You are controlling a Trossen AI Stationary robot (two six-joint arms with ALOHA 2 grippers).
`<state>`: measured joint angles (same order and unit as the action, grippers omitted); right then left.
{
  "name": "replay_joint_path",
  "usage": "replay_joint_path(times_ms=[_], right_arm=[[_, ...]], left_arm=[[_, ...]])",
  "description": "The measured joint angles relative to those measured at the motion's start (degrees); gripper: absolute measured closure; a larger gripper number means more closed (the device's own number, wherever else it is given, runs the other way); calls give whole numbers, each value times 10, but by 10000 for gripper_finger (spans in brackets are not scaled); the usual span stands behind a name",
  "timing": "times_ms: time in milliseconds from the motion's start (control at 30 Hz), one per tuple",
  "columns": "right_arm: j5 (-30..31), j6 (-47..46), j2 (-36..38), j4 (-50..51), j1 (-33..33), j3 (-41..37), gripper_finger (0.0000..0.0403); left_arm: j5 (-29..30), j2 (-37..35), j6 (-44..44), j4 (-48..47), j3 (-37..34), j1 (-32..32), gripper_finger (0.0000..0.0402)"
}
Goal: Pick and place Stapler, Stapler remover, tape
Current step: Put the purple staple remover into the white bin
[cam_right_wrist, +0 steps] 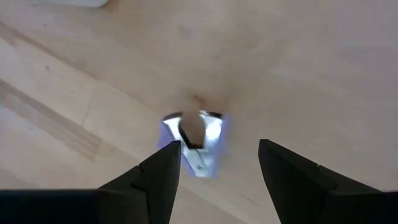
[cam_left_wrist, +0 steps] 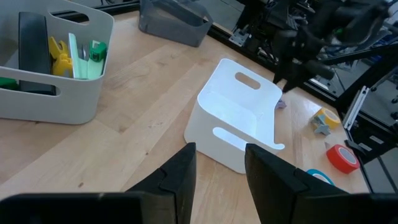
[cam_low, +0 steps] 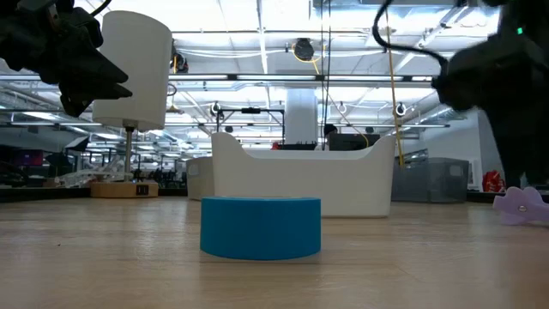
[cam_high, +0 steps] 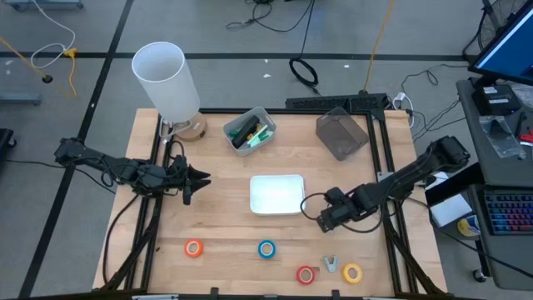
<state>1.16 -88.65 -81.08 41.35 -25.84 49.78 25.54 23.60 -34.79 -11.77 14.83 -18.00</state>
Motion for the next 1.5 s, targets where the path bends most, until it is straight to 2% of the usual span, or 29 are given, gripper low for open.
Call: replay_joint_path(times_ms=[233,467,600,967,1167,1367,1500], right_arm=[[-25,-50,2,-176,-1,-102,195],[-29,-66,2,-193,-1,-128,205],[-29,-65,1,-193,-1,-129,240],[-26,-68,2,-195,-1,-130,376],[-9,-78,26,-197,0,-132,378],[34,-96,82,-201,4,-133,378],[82,-85,124,-226,12,-133,378]], left_arm=[[0,0,0,0,0,0,266],[0,0,0,0,0,0,266],[0,0,0,0,0,0,266],[5,0,4,0,0,0,266],[5,0,4,-1,0,0,266],[5,0,6,-4,0,0,266],[5,0,13,-5,0,0,266]])
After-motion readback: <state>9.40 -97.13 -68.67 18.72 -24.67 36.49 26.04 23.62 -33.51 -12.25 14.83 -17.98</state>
